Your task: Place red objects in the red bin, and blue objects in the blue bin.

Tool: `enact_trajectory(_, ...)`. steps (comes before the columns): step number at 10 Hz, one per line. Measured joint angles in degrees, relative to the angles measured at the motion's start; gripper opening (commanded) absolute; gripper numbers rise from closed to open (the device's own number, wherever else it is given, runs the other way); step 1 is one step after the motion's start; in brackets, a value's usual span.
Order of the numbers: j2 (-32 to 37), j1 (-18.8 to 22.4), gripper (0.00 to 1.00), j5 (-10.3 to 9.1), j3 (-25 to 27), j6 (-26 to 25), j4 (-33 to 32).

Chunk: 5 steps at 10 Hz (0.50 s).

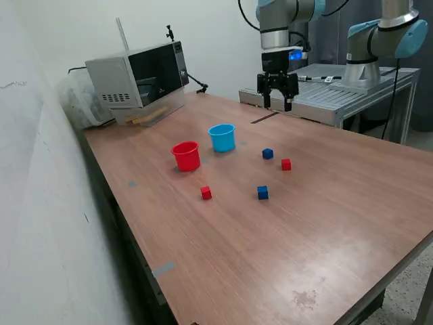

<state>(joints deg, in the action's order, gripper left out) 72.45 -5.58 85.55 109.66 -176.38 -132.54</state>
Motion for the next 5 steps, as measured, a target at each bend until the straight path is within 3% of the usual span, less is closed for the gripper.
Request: enact_trajectory(5,-7.23,-1.32,1.0,1.68,-1.08,1.93,-4.2)
